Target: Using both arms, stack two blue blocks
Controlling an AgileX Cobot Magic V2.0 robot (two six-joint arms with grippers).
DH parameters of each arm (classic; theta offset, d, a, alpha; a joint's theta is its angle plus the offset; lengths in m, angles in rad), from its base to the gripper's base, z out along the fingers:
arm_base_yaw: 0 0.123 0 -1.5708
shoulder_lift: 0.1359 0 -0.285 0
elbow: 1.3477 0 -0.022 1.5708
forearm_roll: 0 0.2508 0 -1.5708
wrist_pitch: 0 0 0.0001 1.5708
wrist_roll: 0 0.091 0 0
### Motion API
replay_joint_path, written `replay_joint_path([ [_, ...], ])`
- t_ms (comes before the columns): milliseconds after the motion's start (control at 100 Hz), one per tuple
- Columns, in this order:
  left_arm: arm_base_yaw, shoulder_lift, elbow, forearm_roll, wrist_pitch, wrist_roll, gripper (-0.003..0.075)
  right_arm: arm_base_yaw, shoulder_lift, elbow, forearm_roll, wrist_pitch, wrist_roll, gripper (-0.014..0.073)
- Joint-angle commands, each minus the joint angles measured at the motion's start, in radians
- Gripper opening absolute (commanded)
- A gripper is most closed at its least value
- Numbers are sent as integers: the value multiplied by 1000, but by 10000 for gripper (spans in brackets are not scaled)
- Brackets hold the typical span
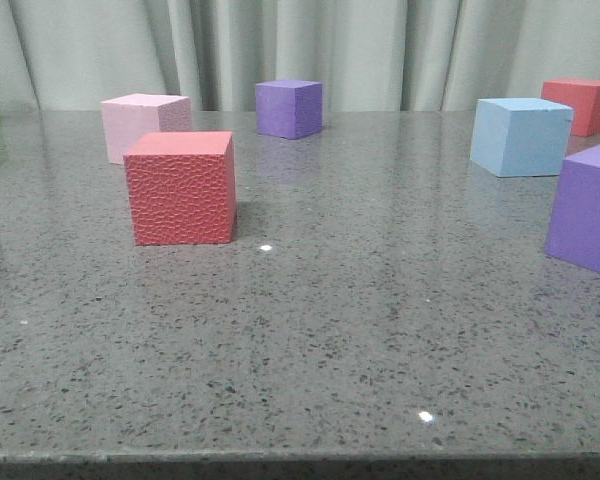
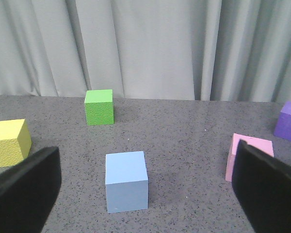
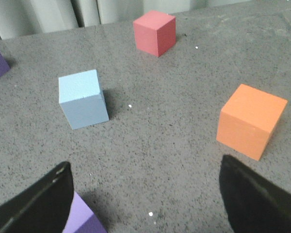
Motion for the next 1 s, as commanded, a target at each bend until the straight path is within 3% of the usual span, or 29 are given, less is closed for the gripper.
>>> replay_joint_path([
  [0, 2, 3, -37, -8, -86, 3, 701, -5, 7, -33, -2, -104, -11, 615],
  [200, 2, 7, -37, -3, -89, 3, 699, -5, 15, -43, -2, -115, -11, 615],
  [330, 2, 7, -37, 20, -107, 3, 671, -5, 87, -116, -2, -38, -15, 613],
  [750, 2, 7, -37, 20, -98, 3, 650, 125, 510, -589, 45, 231, -69, 613],
  [990, 2, 7, -37, 20, -72, 3, 650, 138, 768, -843, 52, 361, -91, 613],
])
